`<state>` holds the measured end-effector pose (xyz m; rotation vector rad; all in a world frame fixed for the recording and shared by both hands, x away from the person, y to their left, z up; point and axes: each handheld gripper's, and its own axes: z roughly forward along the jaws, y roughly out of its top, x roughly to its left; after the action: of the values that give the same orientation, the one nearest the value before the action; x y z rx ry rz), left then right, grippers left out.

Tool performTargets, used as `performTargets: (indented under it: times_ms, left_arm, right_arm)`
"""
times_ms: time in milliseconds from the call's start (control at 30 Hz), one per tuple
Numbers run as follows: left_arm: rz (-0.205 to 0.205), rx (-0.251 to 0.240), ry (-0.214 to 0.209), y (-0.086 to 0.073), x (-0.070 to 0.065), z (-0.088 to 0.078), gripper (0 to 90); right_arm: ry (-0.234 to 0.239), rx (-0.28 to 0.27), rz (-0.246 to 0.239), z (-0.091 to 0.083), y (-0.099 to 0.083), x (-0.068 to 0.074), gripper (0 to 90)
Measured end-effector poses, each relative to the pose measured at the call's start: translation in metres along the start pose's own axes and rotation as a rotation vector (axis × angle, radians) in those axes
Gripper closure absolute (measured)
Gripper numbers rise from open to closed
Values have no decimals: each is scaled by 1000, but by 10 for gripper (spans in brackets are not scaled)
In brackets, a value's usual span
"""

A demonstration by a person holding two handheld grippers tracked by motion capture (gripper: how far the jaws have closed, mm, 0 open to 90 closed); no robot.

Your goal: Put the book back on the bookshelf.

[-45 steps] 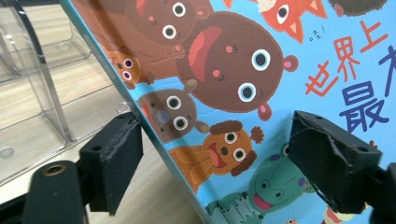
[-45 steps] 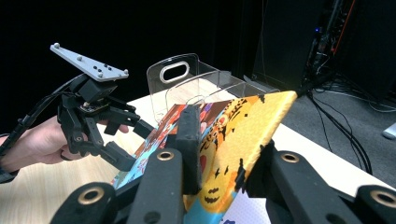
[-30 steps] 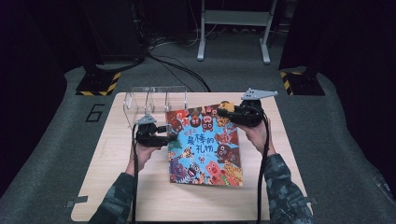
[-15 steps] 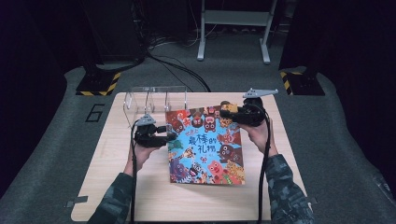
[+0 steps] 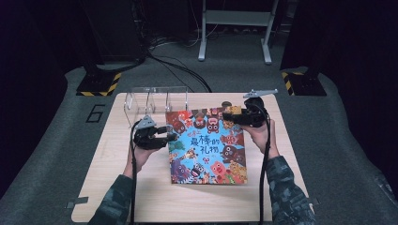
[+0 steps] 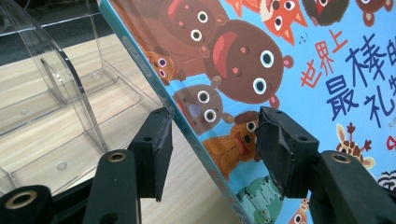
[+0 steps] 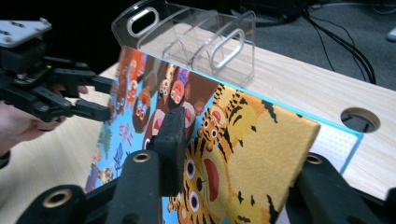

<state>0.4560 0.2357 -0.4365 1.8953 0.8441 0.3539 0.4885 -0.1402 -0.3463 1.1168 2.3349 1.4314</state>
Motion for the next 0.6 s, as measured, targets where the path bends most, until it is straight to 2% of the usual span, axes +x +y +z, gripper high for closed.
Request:
performTargets:
  times_ms: [33, 67, 167, 367, 433, 600]
  left_arm:
    - [15, 2, 4, 0, 0, -1, 467]
    - [12, 2, 3, 0, -1, -1, 469]
    - [31, -4, 17, 1, -3, -3, 479]
    - [46, -10, 30, 4, -5, -7, 506]
    - [48, -16, 35, 4, -5, -8, 516]
    - [48, -24, 42, 4, -7, -11, 532]
  right_arm:
    - [2, 4, 7, 0, 0, 0, 586]
    - [2, 5, 8, 0, 0, -1, 572]
    - [-34, 42, 1, 3, 0, 0, 522]
    - [-36, 54, 36, 6, -2, -3, 489]
    - [-32, 52, 35, 6, -3, -4, 486]
    - [-55, 64, 39, 12, -4, -6, 425]
